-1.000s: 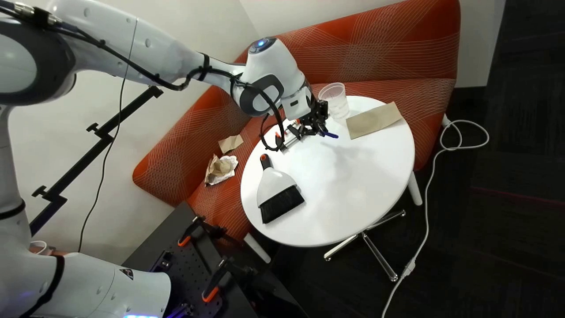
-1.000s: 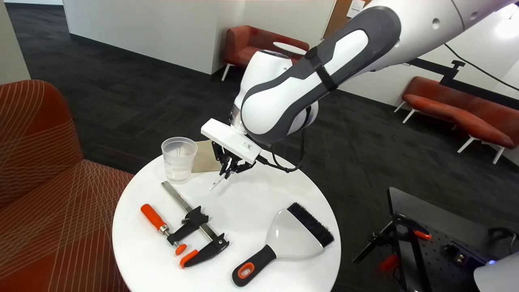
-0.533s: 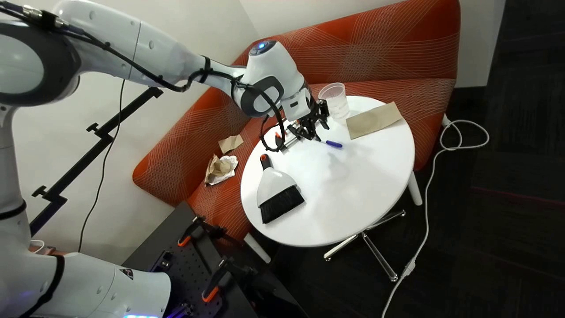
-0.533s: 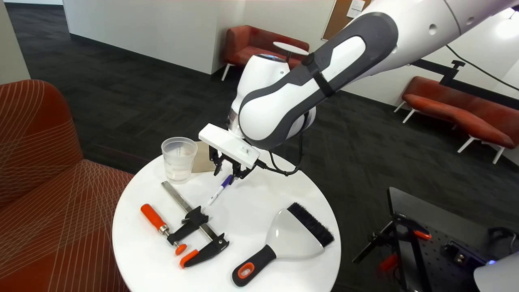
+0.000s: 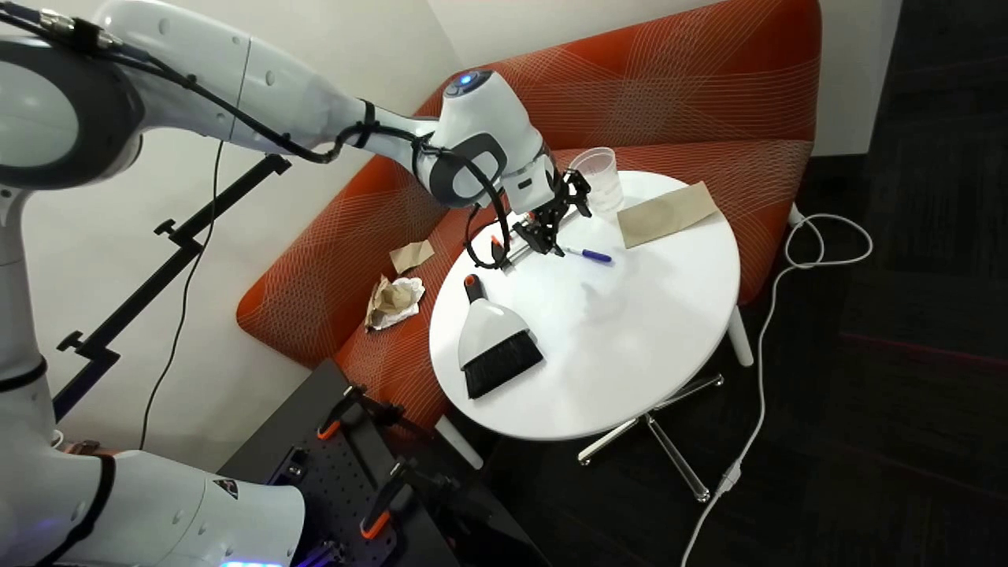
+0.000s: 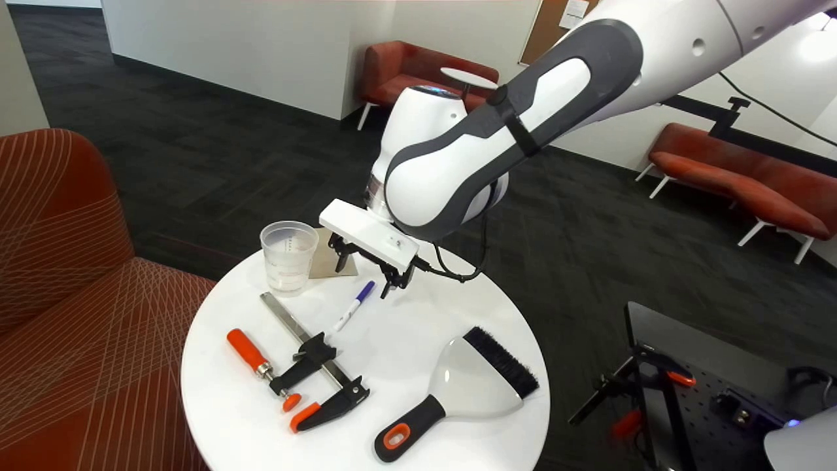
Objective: Move the pen slightly to the left
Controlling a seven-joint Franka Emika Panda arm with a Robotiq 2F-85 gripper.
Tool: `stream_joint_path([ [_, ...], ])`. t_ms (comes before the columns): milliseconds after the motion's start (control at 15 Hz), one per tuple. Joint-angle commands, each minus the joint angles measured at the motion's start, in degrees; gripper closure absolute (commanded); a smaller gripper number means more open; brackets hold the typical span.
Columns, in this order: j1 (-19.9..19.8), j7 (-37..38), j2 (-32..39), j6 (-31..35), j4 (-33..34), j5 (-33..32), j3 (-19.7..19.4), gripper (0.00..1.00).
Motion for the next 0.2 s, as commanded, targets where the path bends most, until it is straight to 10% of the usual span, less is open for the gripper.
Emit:
stream_joint_path([
  [0,-0.3,0.2,0.1,-0.1,0.1,-0.4,0.2,0.0],
  [133,-0.3,0.2,0.2,-0.1,0.1,-0.4,0.2,0.0],
])
